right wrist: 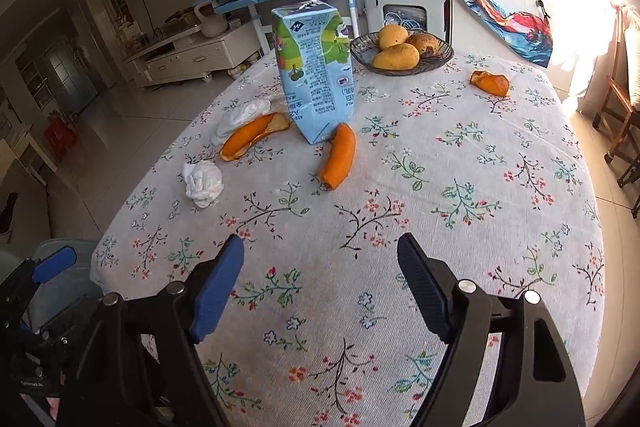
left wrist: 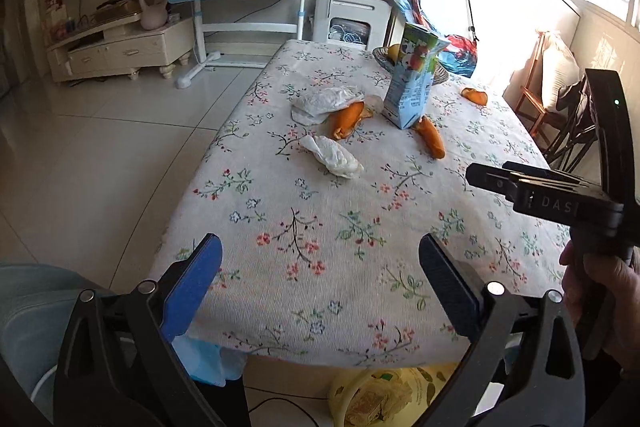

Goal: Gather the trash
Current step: 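Grasp a white tissue with the left gripper while the right gripper grasps an orange peel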

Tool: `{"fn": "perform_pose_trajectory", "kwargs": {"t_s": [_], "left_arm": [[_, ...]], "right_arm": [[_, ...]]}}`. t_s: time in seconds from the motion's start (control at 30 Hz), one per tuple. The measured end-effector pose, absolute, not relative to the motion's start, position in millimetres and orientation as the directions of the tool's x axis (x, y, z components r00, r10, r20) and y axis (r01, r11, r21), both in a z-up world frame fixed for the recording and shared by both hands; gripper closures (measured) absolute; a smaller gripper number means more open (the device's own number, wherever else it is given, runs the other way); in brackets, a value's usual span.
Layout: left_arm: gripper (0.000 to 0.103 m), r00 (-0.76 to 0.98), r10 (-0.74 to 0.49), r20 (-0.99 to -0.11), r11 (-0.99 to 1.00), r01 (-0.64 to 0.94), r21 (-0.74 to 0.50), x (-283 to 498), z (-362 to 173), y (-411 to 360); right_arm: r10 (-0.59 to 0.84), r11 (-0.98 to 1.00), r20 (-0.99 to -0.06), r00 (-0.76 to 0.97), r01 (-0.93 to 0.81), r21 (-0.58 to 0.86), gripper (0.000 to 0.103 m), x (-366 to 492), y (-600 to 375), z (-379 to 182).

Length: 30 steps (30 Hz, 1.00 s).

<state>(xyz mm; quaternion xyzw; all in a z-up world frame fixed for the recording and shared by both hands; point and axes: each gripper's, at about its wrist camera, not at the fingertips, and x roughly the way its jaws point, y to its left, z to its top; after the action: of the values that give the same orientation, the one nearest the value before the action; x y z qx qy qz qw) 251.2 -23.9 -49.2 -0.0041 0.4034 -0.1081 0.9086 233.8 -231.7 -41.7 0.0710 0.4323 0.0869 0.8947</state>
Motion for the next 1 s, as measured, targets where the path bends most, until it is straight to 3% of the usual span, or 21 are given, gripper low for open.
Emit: {"fn": "perform_pose_trajectory", "kwargs": {"t_s": [0.27,0.53,0.57,0.63,0.73,0.83,1.0], "left_arm": [[0.024,0.612,-0.151,-0.776,0.981,0.187,-0.043,334,-68,-57],[0.04,0.586,-0.136,-0.799,0.984,0.173,-0.04,358,-89,-69],[0.043,0.585,-0.139,-0.799,0.983,0.179,-0.04,358,-90,-70],[0.063,0.576,-0.15,-0.804,0.981,0.191,-0.047,360,-92,-72],[0.078,0.586,-0.152,-0.796,0.978,0.207,-0.034,358,-93,-76],[0.084,0.587,-0.17,-0.792,0.974,0.224,-0.043,354,-93,-76],[0.085,0.606,-0.246,-0.757,0.96,0.258,-0.105,335,-85,-70]], "right_arm": [[0.237,0.97,-0.779,0.581,-0.1,0.221,0.04,281,-235,-56],[0.239,0.969,-0.796,0.557,-0.087,0.231,0.046,297,-238,-66],[0.236,0.97,-0.796,0.557,-0.086,0.227,0.049,298,-238,-65],[0.228,0.972,-0.797,0.559,-0.084,0.22,0.056,299,-238,-65],[0.221,0.975,-0.805,0.55,-0.093,0.204,0.081,300,-237,-66],[0.236,0.971,-0.804,0.546,-0.111,0.21,0.086,296,-234,-66],[0.289,0.955,-0.785,0.548,-0.111,0.275,0.086,278,-239,-62]]}}
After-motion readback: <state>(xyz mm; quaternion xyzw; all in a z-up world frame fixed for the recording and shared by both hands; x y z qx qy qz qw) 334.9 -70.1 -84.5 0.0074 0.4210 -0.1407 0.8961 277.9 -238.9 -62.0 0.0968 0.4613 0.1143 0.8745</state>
